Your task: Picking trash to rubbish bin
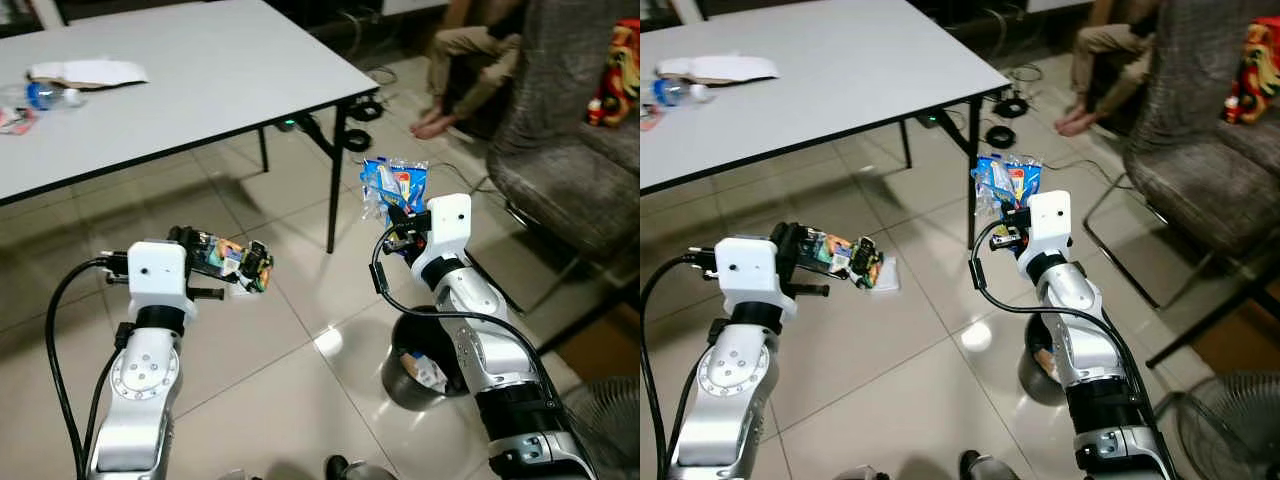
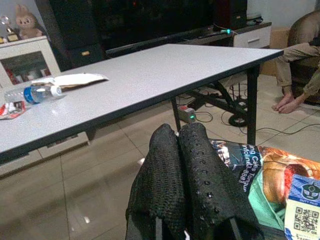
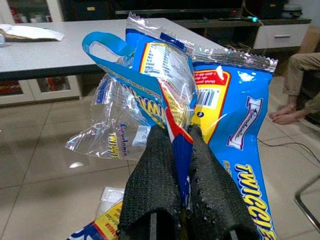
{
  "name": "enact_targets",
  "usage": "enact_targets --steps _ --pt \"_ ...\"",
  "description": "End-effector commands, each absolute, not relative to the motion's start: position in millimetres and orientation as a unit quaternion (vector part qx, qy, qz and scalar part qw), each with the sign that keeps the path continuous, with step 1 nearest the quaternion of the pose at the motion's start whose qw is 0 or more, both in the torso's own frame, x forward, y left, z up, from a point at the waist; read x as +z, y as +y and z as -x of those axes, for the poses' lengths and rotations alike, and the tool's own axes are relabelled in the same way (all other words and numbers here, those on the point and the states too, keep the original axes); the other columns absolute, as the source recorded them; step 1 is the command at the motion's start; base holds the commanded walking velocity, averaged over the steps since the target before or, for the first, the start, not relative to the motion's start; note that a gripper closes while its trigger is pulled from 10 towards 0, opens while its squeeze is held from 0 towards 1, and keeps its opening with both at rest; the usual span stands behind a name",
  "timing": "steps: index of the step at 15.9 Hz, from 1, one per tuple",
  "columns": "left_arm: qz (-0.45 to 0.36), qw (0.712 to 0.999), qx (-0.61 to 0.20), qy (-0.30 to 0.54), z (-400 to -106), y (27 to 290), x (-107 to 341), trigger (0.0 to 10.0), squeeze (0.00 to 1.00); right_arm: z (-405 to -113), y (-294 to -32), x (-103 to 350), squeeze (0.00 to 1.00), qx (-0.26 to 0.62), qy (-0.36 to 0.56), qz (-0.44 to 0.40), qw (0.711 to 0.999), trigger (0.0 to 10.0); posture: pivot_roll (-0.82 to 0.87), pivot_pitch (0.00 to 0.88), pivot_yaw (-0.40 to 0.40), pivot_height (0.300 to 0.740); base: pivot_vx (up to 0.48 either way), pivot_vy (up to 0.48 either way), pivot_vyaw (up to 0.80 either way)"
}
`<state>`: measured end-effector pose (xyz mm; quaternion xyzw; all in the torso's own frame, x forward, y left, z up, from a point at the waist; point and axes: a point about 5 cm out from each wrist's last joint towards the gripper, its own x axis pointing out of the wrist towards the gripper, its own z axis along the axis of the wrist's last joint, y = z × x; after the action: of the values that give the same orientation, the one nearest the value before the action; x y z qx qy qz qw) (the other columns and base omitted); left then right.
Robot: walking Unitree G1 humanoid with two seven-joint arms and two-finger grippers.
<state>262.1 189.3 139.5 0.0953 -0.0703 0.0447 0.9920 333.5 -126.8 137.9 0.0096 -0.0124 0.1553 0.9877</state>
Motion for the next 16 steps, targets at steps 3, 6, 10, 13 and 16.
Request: enact_targets --steps 3,6,10,13,16 --pt "-0.088 0.993 0.061 -0.048 -263.7 197.7 133.5 10.0 0.00 -333.7 -124.9 139.8 0.00 0.159 -0.013 -0.008 0.987 10.0 -0.05 0.115 -0.013 0.740 0.000 0.000 -0.79" --pt "-0.084 0.993 0.068 -0.035 -264.0 201.0 129.1 10.0 0.00 -333.1 -123.0 138.5 0.00 0.163 -0.010 -0.008 0.987 10.0 -0.05 0.118 -0.016 0.740 0.000 0.000 -0.79" --pt "-0.075 0.994 0.071 -0.032 -265.3 201.5 130.2 10.0 0.00 -331.8 -123.1 138.5 0.00 0.164 -0.009 -0.008 0.986 10.0 -0.05 0.126 -0.015 0.740 0.000 0.000 -0.79" --pt "-0.065 0.995 0.072 -0.033 -267.2 201.8 132.1 10.0 0.00 -331.6 -123.1 138.0 0.00 0.164 -0.007 -0.008 0.986 10.0 -0.05 0.128 -0.015 0.740 0.000 0.000 -0.79" --pt "-0.051 0.996 0.072 -0.024 -267.6 202.5 129.5 10.0 0.00 -331.3 -122.8 137.5 0.00 0.164 -0.006 -0.008 0.986 10.0 -0.05 0.130 -0.015 0.740 0.000 0.000 -0.79"
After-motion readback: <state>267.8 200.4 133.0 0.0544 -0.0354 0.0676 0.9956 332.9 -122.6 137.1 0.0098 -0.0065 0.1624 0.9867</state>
